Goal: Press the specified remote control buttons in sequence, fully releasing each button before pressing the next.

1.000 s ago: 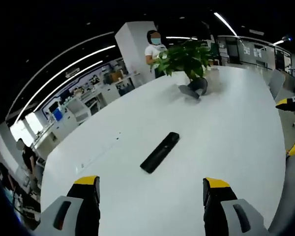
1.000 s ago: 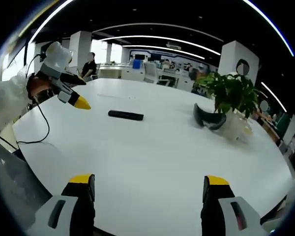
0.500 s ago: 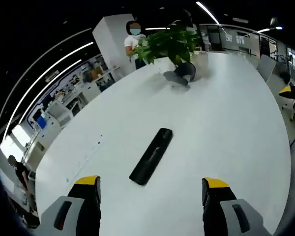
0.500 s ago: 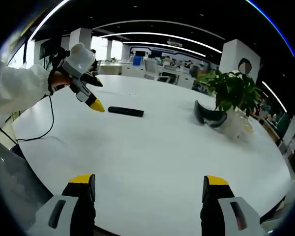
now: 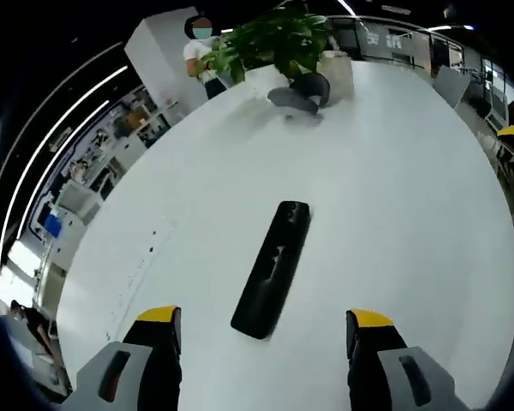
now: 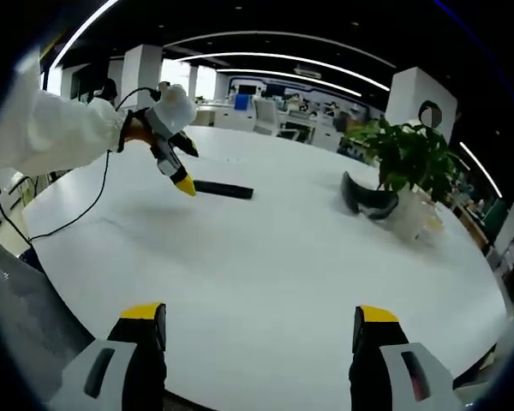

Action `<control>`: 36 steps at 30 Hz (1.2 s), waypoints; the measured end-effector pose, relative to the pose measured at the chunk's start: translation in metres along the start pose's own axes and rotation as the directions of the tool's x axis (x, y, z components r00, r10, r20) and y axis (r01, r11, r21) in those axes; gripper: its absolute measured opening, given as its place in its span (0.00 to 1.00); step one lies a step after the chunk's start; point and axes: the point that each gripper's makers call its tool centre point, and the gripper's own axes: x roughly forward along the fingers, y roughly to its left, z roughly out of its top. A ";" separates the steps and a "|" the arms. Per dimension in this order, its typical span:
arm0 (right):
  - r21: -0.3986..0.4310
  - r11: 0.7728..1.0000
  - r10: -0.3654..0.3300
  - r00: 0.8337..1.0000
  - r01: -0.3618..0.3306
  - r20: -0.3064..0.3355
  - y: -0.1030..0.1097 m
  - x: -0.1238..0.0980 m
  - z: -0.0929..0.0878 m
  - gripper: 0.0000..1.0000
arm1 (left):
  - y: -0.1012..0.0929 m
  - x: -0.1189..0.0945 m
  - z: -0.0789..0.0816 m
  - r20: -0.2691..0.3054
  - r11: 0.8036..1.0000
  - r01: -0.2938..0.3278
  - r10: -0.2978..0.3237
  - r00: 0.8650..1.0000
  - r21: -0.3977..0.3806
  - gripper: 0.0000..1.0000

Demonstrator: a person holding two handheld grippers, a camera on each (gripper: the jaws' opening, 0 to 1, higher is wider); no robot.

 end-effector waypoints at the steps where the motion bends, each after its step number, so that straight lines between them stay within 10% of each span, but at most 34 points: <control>1: -0.002 1.000 0.000 1.000 0.000 -0.002 0.000 0.000 0.000 0.89 | 0.000 0.003 -0.002 -0.013 1.000 0.013 -0.013 1.000 0.000 0.78; 17: -0.005 1.000 0.001 1.000 -0.002 -0.023 0.000 0.001 -0.004 0.88 | 0.008 0.029 -0.002 -0.102 0.989 0.133 -0.125 0.987 0.071 0.65; 28: -0.015 1.000 0.014 1.000 -0.015 -0.028 0.003 0.002 -0.004 0.88 | -0.003 0.035 -0.008 -0.188 0.949 0.315 -0.315 0.930 -0.034 0.56; 36: -0.022 0.999 0.023 0.999 -0.023 -0.029 0.005 0.002 -0.004 0.88 | -0.003 0.036 -0.007 -0.205 0.944 0.330 -0.319 0.925 0.017 0.57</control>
